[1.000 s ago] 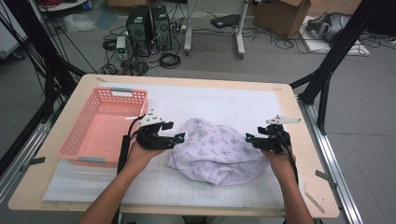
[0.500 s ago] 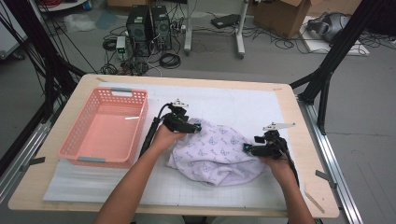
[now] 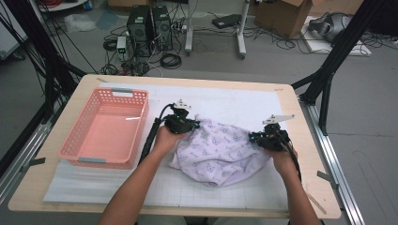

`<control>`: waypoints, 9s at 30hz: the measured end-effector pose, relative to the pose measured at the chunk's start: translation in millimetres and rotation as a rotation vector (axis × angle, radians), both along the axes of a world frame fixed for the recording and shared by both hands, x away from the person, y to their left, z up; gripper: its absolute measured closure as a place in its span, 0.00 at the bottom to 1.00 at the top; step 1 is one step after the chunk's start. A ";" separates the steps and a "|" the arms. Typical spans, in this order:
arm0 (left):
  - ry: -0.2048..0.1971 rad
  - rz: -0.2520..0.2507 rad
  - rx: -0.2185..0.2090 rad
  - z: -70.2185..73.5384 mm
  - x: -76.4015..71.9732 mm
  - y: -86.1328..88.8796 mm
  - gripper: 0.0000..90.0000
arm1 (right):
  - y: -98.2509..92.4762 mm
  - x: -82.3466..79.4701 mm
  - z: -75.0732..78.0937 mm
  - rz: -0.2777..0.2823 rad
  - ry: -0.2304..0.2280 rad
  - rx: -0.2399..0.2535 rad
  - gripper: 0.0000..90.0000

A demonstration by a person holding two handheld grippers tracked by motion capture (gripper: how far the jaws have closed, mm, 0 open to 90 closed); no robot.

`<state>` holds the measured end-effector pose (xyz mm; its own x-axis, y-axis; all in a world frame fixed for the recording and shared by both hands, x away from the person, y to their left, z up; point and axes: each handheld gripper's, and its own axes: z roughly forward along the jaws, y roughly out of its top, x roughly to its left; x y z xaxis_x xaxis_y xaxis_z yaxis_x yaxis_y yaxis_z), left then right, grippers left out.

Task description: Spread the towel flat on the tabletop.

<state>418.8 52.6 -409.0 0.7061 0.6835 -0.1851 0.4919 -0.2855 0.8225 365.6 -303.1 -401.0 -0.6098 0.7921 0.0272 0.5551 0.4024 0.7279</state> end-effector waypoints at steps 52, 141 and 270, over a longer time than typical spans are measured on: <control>0.020 0.007 0.052 0.0 -8.8 1.2 0.49 | -12.1 -97.2 9.1 0.117 -0.218 0.344 0.60; 0.008 0.147 0.174 -14.7 8.9 10.3 0.83 | -20.7 -5.6 -19.9 -0.167 0.012 0.022 0.49; -0.074 -0.051 -0.168 -5.7 -92.9 46.0 0.91 | -32.9 -108.8 -27.7 0.232 -0.015 0.001 0.94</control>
